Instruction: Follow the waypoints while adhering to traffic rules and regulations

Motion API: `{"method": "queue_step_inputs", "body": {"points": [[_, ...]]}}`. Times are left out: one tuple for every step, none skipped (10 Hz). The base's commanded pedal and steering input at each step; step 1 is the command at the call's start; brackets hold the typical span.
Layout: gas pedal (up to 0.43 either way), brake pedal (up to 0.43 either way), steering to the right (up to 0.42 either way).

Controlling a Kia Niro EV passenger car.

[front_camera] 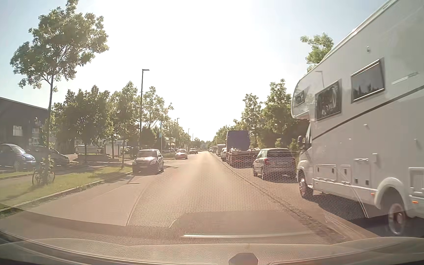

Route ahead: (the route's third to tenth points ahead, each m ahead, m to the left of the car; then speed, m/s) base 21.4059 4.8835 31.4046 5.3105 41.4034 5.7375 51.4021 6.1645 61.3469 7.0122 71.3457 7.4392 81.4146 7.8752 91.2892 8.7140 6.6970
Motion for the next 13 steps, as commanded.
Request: {"method": "queue_step_inputs", "body": {"points": [[0.118,0.000,-0.080],[0.169,0.000,-0.066],[0.189,0.000,-0.046],[0.189,0.000,-0.031],[0.189,0.000,-0.029],[0.189,0.000,-0.022],[0.189,0.000,-0.011],[0.189,0.000,-0.010],[0.189,0.000,-0.011],[0.189,0.000,-0.010],[0.189,0.000,-0.010],[0.189,0.000,-0.006],[0.189,0.000,-0.004]]}}
